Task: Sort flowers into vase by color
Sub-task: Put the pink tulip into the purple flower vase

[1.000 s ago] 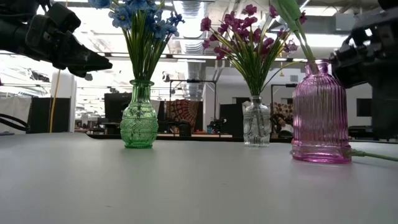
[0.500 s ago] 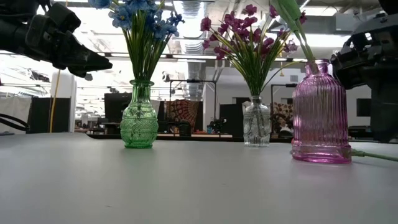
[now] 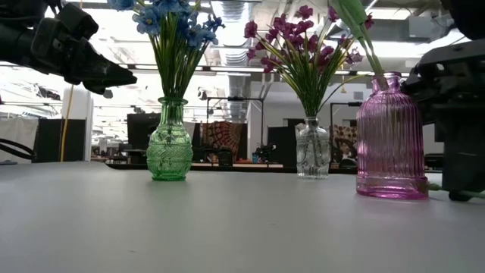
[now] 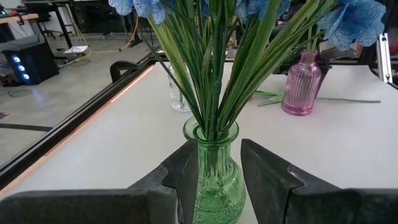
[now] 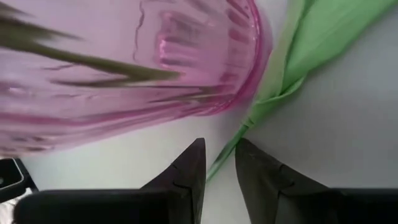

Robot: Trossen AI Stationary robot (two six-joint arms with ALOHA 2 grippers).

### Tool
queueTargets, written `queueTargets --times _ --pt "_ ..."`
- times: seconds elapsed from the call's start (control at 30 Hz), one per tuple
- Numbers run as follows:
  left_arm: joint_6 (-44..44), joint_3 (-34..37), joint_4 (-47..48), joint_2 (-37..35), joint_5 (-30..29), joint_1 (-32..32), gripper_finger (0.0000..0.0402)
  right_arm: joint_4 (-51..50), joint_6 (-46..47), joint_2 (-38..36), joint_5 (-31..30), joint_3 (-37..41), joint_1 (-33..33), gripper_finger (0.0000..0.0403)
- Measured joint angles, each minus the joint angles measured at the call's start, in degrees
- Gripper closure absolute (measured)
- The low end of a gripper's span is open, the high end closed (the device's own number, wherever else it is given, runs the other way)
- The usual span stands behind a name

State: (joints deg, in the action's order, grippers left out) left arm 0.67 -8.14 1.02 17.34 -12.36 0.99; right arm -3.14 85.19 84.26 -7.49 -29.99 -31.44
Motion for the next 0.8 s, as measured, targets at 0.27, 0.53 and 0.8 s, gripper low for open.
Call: queueTargets --times 0.27,0.53,0.8 --pt "0.01 0.0 -0.02 0.0 0.0 0.01 0.0291 -0.26 0.77 0.25 -0.04 -0.01 0.0 0.0298" --pt "0.0 0.01 0.0 0.0 0.0 0.02 0.0291 -0.72 1.97 0.32 0.0 0.1 0.0 0.0366" --pt "0.13 0.02 0.0 0.0 0.0 0.01 0.0291 -0.63 4.71 0.34 0.08 0.1 -0.04 0.0385"
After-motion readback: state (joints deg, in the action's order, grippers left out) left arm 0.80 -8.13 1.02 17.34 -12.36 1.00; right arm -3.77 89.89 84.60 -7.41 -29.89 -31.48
